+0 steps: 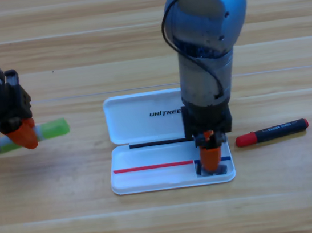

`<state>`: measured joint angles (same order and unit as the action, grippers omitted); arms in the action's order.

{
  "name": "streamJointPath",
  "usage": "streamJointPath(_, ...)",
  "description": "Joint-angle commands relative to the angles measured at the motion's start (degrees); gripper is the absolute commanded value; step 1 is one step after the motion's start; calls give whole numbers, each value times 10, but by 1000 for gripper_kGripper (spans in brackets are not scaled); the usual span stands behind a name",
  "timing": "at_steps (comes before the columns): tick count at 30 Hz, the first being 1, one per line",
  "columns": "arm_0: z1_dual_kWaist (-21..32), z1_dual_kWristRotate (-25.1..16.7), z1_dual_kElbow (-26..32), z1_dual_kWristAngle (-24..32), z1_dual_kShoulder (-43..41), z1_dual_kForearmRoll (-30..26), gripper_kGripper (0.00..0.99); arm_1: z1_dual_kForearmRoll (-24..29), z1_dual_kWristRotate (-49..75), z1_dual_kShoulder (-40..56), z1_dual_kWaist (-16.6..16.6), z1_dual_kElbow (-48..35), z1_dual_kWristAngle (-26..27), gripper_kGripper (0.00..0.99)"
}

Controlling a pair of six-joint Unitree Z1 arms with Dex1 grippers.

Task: Clean up eraser and pencils

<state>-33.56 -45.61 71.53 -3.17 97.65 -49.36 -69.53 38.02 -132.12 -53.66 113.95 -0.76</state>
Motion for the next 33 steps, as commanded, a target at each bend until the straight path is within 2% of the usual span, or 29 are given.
streamJointPath(1,7,7,-3,-4,5,-6,0,-18,0,119,-9,-44,7,902)
streamJointPath(5,6,7,-3,-3,4,-6,0,-25,28,191,3,-97,11,902)
streamJointPath(10,-12,11,35,4,5,-39,0,-21,80,207,59,-183,12,900)
streamJointPath(16,-64,28,114,19,32,-87,0,47,150,157,121,-238,7,900)
streamJointPath(23,-114,37,179,48,97,-109,0,118,195,88,157,-228,-9,890)
streamJointPath(27,-128,39,191,57,125,-110,0,120,208,54,163,-203,-9,836)
streamJointPath(33,-143,45,206,62,159,-109,0,120,214,25,166,-179,-10,805)
